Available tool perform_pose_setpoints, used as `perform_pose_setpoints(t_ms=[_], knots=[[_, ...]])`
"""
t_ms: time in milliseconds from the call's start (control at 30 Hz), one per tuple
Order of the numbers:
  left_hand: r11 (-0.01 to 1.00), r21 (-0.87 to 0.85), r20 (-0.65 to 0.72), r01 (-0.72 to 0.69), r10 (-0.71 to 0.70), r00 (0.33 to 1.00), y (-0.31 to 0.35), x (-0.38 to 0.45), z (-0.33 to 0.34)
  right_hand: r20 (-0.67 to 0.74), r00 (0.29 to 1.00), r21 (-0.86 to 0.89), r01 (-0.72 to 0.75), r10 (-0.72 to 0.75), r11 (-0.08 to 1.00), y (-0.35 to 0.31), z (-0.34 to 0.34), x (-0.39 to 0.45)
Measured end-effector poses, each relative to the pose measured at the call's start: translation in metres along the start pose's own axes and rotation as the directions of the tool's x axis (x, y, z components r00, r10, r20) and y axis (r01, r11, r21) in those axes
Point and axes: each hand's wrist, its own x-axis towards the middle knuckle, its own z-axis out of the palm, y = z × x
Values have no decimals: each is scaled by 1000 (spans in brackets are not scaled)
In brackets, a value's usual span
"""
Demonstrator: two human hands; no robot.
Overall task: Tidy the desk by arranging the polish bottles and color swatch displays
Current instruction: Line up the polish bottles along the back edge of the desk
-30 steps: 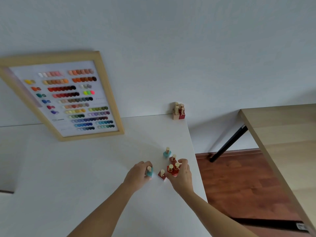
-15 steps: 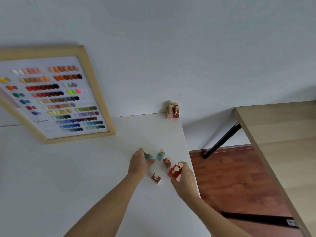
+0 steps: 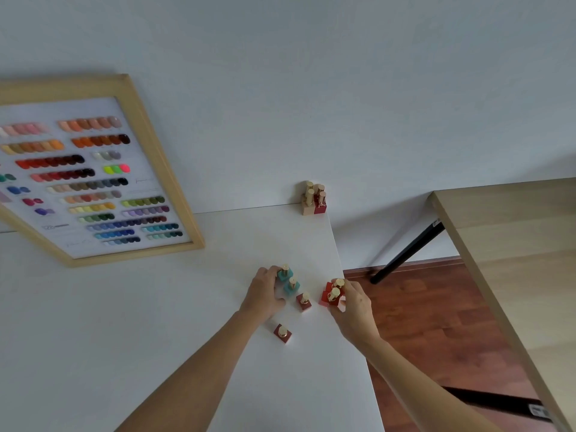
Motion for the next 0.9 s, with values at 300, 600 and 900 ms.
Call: perform_pose_setpoints(t_ms=[300,600,900], knots=[[999,-6,-94,-41,41,995,5,5,10,65,994,6,91,-91,996,-10,0,34],[998,19,-164,-65,67,984,0,40,-7,114,986,-16,122,-119,992,-36,9,83],[998,-3,-230,-56,54,972,-2,96,-28,52,990,-26,134,-132,991,-65,23,143]])
